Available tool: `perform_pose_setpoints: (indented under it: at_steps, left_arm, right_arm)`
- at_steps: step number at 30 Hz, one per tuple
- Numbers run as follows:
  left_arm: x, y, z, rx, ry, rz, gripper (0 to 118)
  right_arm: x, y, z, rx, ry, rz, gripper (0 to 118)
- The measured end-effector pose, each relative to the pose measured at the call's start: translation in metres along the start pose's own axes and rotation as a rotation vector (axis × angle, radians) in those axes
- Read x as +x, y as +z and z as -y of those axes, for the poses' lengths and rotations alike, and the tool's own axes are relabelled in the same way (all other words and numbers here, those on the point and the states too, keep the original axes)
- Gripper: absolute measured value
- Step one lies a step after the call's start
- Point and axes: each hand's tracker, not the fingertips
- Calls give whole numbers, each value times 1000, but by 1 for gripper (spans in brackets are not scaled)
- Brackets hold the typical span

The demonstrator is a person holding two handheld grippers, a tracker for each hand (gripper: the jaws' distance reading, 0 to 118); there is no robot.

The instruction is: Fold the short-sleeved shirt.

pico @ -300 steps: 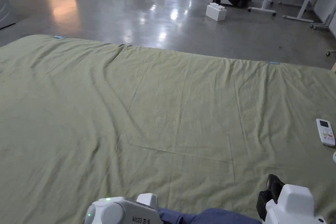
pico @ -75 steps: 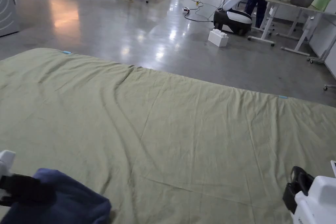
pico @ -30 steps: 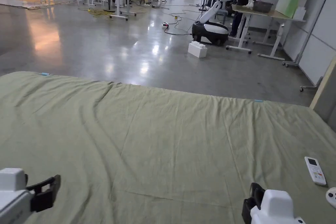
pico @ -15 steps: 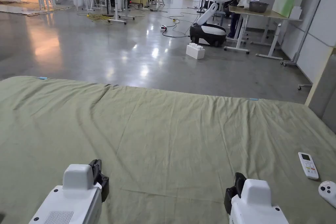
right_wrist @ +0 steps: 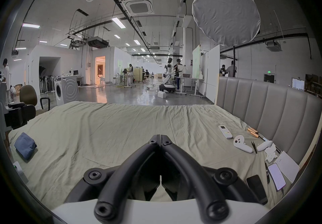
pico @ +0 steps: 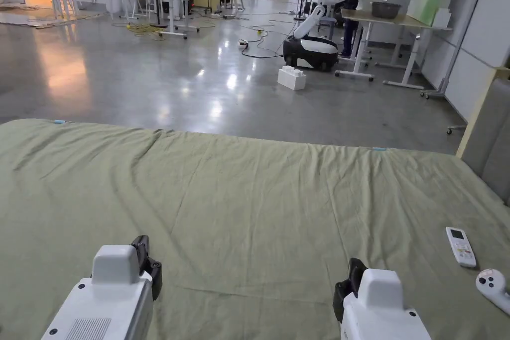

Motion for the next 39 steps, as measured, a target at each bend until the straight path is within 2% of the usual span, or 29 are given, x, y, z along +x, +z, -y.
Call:
perform_pose_setpoints:
  at_steps: [21,22,23,25,28,29,33,35,37,39]
  left_arm:
    - [-2,0,-13,13,-26,-2,1]
    - [-2,0,-13,11,-27,-3,3]
    - [-3,-1,-14,8,-29,-5,11]
    - [-4,-1,-13,6,-32,-16,31]
    - [-8,0,-12,0,-13,-16,61]
    - [-8,0,-11,-2,-9,-23,66]
    - [-11,2,-10,3,-18,-39,70]
    - [-12,2,-10,2,-26,-40,80]
    - [-14,4,-9,2,-24,-35,85]
    - [-17,5,-10,7,-10,-16,86]
  right_arm:
    - [7,0,-4,-2,-9,9,1]
    - [6,0,-4,-1,-8,10,7]
    - [6,0,-4,-3,-8,11,18]
    - [6,0,-4,-4,-5,15,52]
    - [6,0,-4,-7,3,23,77]
    - [6,0,-4,-4,5,26,82]
    - [9,3,-6,21,-7,36,98]
    - [11,3,-7,22,-26,34,109]
    - [13,4,-8,29,-33,30,114]
    - [14,5,-9,53,-37,17,115]
